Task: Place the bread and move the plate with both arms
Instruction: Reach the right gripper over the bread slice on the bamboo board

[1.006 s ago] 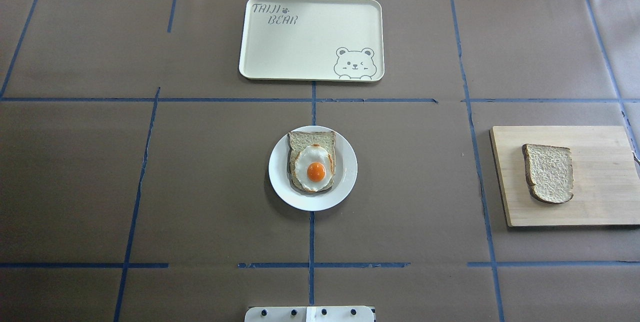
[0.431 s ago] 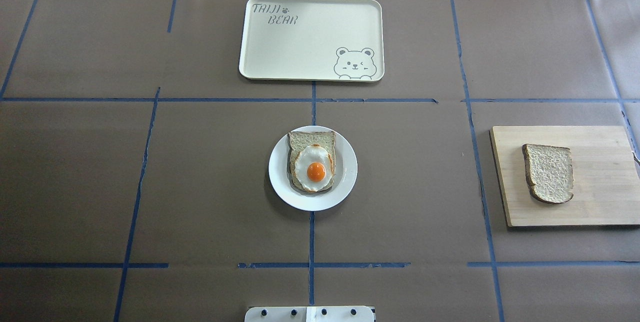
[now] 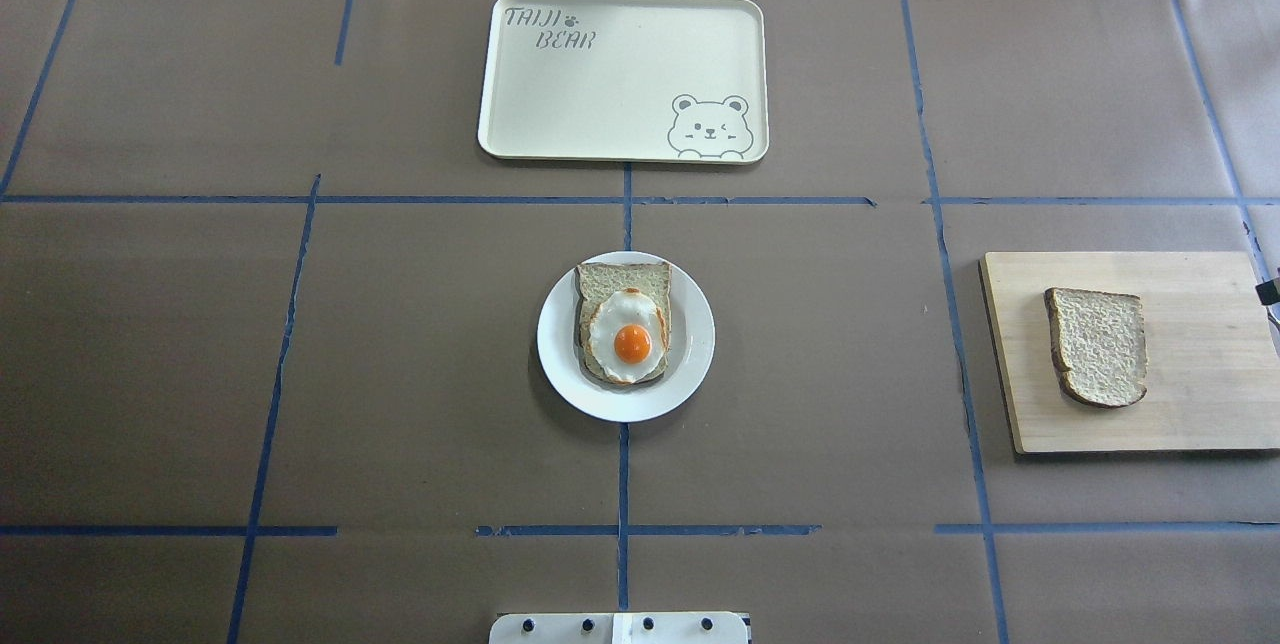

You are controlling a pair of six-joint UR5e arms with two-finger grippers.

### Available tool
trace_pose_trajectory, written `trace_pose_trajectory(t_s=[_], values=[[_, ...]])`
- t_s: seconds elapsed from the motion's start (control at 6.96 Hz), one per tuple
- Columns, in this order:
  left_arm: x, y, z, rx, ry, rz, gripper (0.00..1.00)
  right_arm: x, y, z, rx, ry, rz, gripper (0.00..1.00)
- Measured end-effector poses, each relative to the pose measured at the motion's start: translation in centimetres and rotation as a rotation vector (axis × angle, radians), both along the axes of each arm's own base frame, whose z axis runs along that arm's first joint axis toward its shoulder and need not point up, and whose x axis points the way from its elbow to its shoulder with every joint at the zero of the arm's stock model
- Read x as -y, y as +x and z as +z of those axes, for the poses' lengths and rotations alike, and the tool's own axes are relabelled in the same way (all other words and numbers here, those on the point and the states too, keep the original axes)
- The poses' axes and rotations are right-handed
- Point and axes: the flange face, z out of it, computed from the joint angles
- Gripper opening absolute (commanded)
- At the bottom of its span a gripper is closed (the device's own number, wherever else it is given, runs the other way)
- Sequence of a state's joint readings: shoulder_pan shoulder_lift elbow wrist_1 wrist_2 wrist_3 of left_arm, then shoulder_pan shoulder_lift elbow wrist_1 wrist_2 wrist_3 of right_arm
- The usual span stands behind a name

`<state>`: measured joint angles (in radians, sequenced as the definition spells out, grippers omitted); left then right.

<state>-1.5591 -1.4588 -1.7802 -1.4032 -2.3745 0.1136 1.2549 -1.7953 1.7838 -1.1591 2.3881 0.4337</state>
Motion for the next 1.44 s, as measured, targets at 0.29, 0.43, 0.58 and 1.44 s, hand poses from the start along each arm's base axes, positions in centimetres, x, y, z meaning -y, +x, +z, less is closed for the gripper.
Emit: trace_pose_trajectory(t_s=[0.29, 0.43, 0.58, 1.44], values=[[0.0, 0.0, -0.2, -0.001, 0.003, 0.000, 1.00, -0.9, -4.8, 1.1, 0.046, -0.037, 0.054, 0.99], [0.0, 0.0, -0.2, -0.001, 0.003, 0.000, 1.00, -1.4, -6.7, 1.6, 0.077, -0.032, 0.073, 0.98], [0.0, 0.0, -0.3, 0.000, 0.004, 0.000, 1.00, -1.8, -8.1, 1.9, 0.095, -0.021, 0.080, 0.88], [0.0, 0.0, -1.0, 0.000, 0.014, -0.001, 1.00, -2.8, -11.1, 1.4, 0.105, -0.061, 0.103, 0.69]])
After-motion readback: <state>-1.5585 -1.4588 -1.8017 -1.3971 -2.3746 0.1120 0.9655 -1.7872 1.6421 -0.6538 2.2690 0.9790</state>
